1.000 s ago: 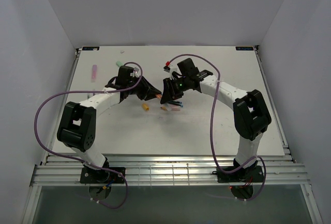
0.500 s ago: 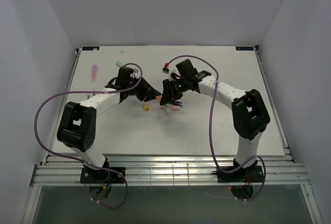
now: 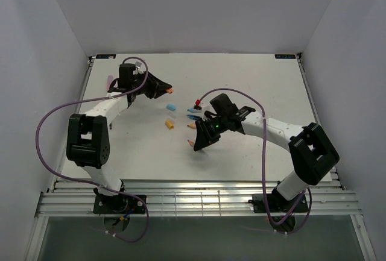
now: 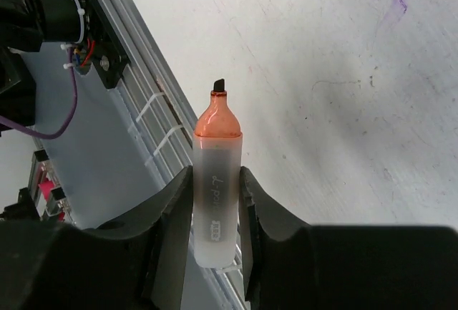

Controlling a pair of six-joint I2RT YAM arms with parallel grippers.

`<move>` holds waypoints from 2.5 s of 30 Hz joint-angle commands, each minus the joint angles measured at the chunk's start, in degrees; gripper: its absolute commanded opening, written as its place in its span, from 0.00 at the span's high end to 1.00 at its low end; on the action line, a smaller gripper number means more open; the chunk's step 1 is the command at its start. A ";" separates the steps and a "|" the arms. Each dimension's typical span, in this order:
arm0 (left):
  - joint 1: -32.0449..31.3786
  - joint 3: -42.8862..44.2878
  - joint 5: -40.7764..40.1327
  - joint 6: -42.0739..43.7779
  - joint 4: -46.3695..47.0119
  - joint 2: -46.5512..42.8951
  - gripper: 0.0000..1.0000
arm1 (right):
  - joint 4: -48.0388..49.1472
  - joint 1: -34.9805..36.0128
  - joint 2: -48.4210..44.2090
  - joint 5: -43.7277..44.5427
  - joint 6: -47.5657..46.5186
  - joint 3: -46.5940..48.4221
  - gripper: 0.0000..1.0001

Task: Open the pen caps

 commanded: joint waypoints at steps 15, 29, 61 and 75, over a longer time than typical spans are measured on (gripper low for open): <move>0.05 -12.95 -14.11 -2.09 -22.42 -15.87 1.00 | -14.32 -0.56 9.85 15.66 -25.67 15.52 0.92; -0.12 -12.42 -14.90 1.25 -28.05 -7.97 1.00 | -14.41 -0.47 17.23 16.54 -36.05 18.77 0.92; -1.62 -9.52 -13.15 0.81 -25.85 0.39 0.56 | -14.76 -0.56 27.17 20.06 -37.02 28.27 0.72; -1.62 -11.28 -14.81 -0.16 -25.94 -6.38 0.47 | -13.62 -0.38 20.32 21.72 -35.09 26.51 0.61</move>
